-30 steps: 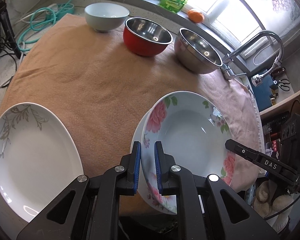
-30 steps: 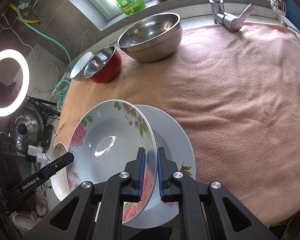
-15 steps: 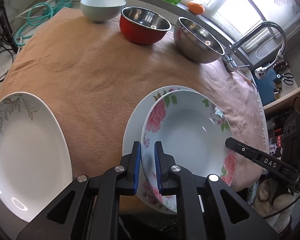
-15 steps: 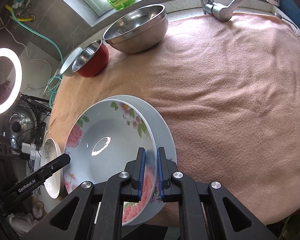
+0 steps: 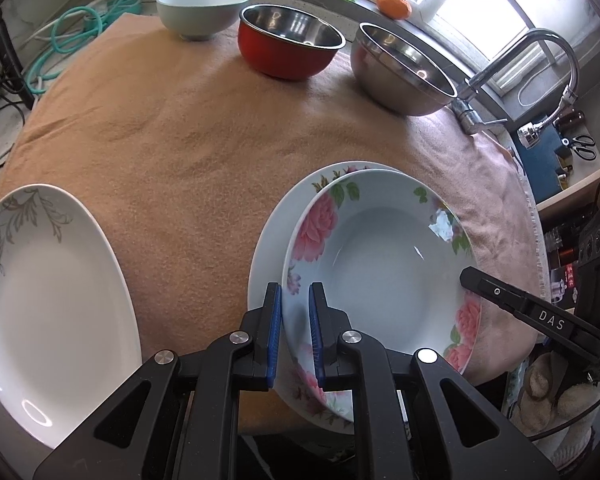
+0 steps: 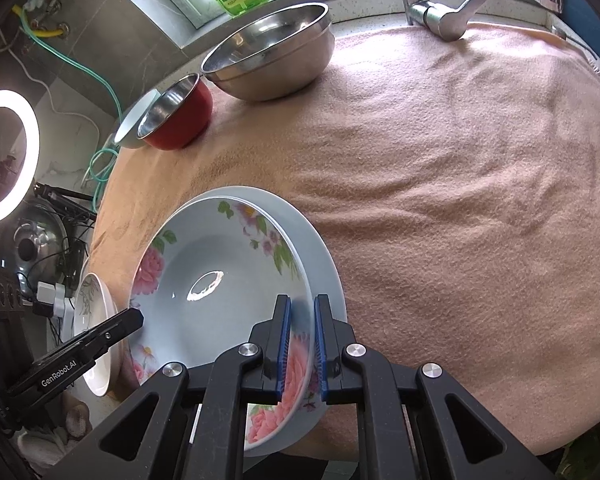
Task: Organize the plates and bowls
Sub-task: 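Lower the pink-rose plate onto the pink-blossom plate, then open both grippers to release the stacked pink-rose plate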
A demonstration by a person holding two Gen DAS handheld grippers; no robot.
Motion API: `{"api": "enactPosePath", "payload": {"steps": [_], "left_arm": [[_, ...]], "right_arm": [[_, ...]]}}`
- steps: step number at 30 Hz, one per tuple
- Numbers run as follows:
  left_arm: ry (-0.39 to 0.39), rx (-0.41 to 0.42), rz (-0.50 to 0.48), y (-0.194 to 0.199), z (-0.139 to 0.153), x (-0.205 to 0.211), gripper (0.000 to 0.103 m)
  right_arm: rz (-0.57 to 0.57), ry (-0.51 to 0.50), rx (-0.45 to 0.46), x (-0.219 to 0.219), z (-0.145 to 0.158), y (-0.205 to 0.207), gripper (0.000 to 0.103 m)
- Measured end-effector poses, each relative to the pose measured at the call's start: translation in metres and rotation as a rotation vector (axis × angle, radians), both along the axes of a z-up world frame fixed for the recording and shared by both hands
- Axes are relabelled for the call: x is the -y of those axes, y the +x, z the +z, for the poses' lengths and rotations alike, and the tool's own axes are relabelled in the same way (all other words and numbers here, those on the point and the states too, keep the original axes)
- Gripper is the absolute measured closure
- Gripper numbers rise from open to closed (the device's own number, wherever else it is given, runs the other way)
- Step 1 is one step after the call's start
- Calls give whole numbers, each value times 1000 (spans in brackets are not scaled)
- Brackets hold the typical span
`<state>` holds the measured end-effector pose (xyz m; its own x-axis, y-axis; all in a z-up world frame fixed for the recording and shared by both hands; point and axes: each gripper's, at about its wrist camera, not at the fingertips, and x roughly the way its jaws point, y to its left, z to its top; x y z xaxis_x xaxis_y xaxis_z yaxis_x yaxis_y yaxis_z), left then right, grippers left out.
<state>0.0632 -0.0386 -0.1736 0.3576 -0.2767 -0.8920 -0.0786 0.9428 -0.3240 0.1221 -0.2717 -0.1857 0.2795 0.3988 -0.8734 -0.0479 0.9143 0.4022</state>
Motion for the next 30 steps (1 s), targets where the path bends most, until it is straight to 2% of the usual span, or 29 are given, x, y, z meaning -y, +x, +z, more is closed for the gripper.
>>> {"api": "enactPosePath", "payload": {"steps": [16, 30], "left_arm": [[19, 0, -8, 2, 1, 1, 91], [17, 31, 17, -5, 12, -10, 91]], "right_arm": [[52, -68, 14, -11, 1, 0, 89], [47, -86, 26, -10, 6, -3, 88]]}}
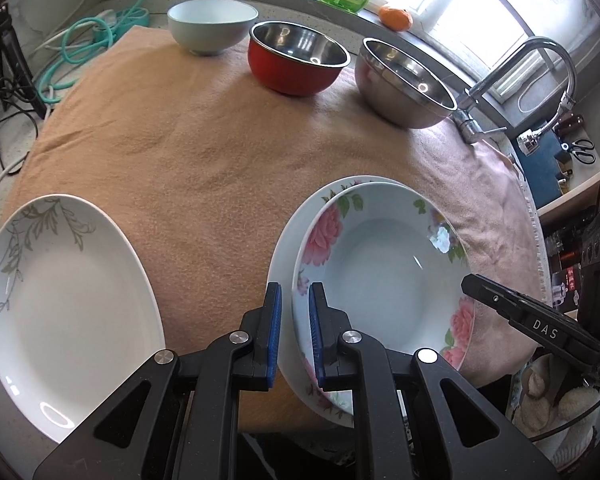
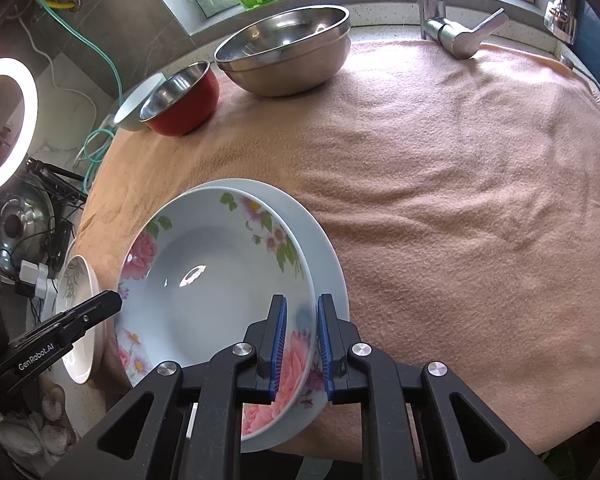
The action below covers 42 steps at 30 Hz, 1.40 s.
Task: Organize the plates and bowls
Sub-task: 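Open both grippers to release the stacked pink-rose plate, then move both grippers toward the grey leaf-pattern plate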
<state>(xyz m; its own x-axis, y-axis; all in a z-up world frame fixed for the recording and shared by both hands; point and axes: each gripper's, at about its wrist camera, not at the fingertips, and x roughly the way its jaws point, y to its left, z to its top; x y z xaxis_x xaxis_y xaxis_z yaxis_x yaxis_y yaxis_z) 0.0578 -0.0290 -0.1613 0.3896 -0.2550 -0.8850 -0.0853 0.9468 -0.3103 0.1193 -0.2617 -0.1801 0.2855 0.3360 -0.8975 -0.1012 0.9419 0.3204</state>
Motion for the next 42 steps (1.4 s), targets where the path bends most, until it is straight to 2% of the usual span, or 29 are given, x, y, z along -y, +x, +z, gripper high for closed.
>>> {"api": "enactPosePath", "payload": {"steps": [13, 15, 18, 28, 36, 38, 42], "left_arm": [[-20, 43, 65, -17, 21, -25, 91], [-21, 49, 85, -22, 23, -32, 91], [-23, 53, 117, -29, 27, -45, 91], [-35, 57, 297, -68, 32, -101, 91], [-38, 39, 435, -100, 25, -141, 90], [-41, 36, 462, -108, 23, -150, 90], [-44, 20, 513, -122, 17, -167, 90]], "right_arm": [[5, -5, 88, -8, 28, -3, 87], [12, -4, 103, -12, 33, -3, 86], [35, 5, 122, -21, 39, -1, 79], [118, 92, 165, -60, 52, 2, 79], [235, 111, 208, -108, 64, 3, 79], [266, 120, 201, -121, 65, 4, 72], [335, 133, 176, -148, 63, 5, 71]]}}
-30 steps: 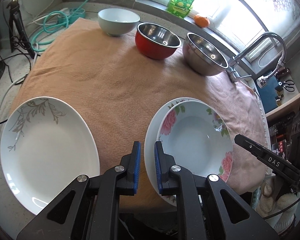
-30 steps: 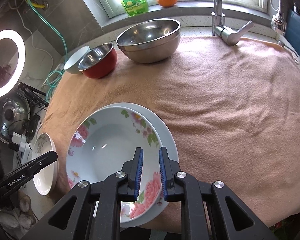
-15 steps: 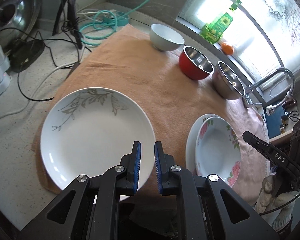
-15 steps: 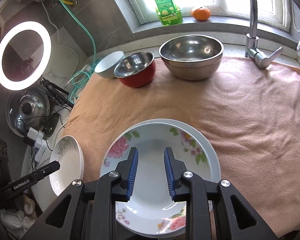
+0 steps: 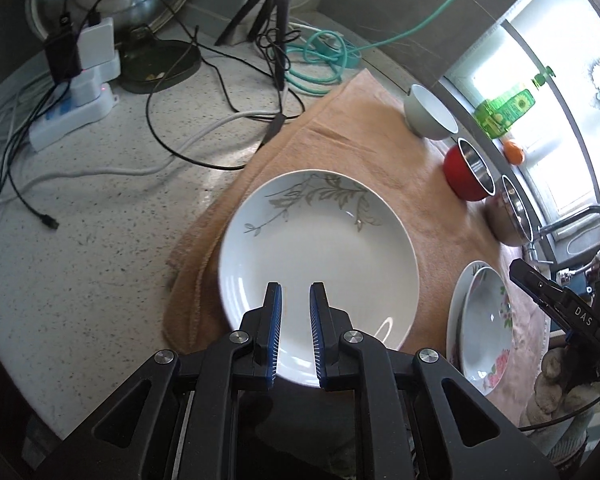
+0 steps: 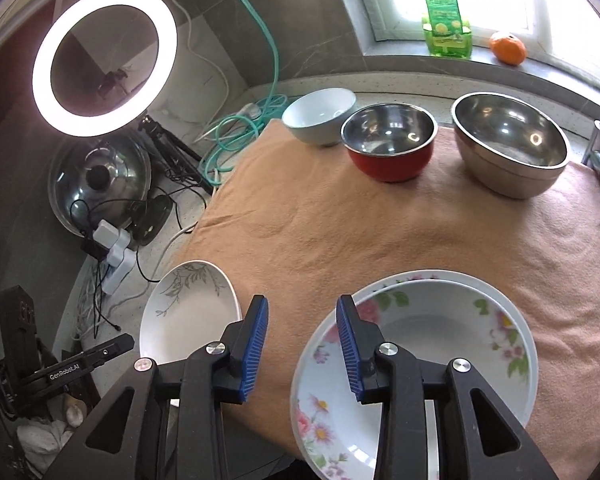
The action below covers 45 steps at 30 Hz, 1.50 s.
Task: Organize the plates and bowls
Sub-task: 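Move both grippers toward the grey leaf-pattern plate, then close both grippers on the rim of the grey leaf-pattern plate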
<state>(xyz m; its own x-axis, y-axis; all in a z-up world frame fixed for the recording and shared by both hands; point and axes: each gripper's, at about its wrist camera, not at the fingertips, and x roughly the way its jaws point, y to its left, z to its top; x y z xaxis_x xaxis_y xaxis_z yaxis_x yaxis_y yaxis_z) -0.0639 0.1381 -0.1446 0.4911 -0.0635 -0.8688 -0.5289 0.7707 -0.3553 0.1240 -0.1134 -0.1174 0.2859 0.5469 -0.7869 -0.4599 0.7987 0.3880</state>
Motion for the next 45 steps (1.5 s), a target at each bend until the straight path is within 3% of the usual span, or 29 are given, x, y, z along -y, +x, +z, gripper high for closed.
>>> {"api": "enactPosePath", "payload": {"steps": [9, 17, 35, 45], "left_arm": [[-31, -29, 83, -22, -18, -28, 90], [-57, -42, 77, -20, -30, -32, 90], [-79, -57, 51, -8, -41, -32, 90], [-80, -63, 37, -3, -44, -29, 90]], "right_arm": [[116, -54, -36, -55, -15, -5, 71], [162, -88, -99, -88, -39, -1, 71], [201, -136, -165, -113, -66, 4, 71], [207, -134, -189, -116, -72, 5, 82]]}}
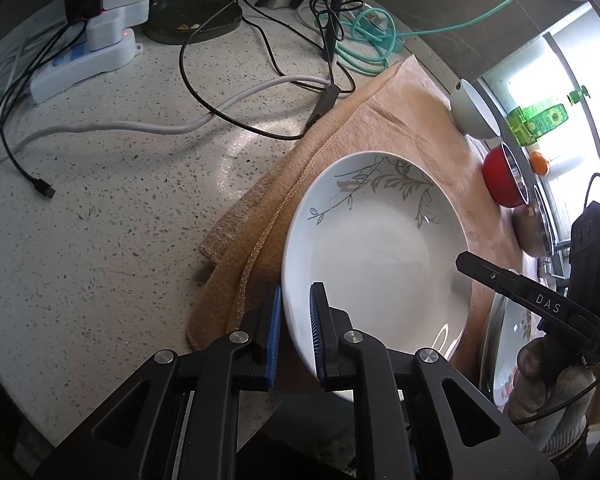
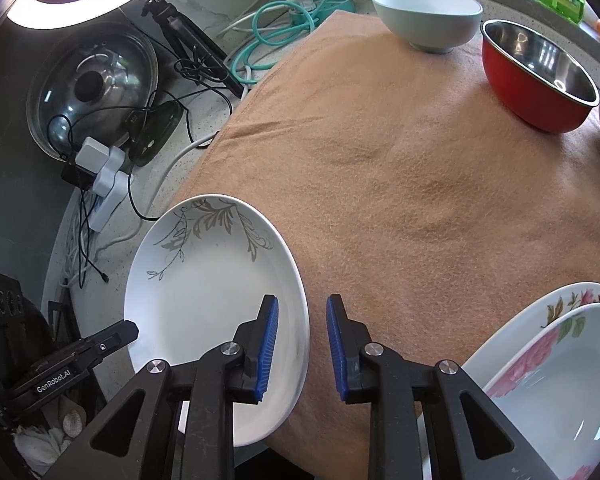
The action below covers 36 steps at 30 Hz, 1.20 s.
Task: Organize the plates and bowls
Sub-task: 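Close both grippers on the rim of the grey leaf-pattern plate, then lift and carry the leaf-pattern plate toward the stacked pink plates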
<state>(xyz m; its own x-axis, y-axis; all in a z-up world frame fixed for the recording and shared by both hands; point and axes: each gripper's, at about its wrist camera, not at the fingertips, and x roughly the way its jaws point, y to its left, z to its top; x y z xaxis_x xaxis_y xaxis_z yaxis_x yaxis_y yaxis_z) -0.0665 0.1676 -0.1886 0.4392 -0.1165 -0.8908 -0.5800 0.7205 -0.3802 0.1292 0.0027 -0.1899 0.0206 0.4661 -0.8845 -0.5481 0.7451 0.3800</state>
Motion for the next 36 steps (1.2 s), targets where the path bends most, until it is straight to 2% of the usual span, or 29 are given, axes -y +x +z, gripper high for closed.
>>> {"api": "enactPosePath", "payload": {"steps": [6, 11, 36], "left_arm": [[4, -4, -4, 1, -1, 1, 91], [1, -2, 1, 0, -2, 0, 91], [28, 7, 0, 6, 7, 7, 91]], "right_arm": [[1, 1, -7, -1, -1, 0, 85], [6, 4, -22, -3, -4, 0, 92], [27, -7, 29, 0, 2, -3, 93]]}}
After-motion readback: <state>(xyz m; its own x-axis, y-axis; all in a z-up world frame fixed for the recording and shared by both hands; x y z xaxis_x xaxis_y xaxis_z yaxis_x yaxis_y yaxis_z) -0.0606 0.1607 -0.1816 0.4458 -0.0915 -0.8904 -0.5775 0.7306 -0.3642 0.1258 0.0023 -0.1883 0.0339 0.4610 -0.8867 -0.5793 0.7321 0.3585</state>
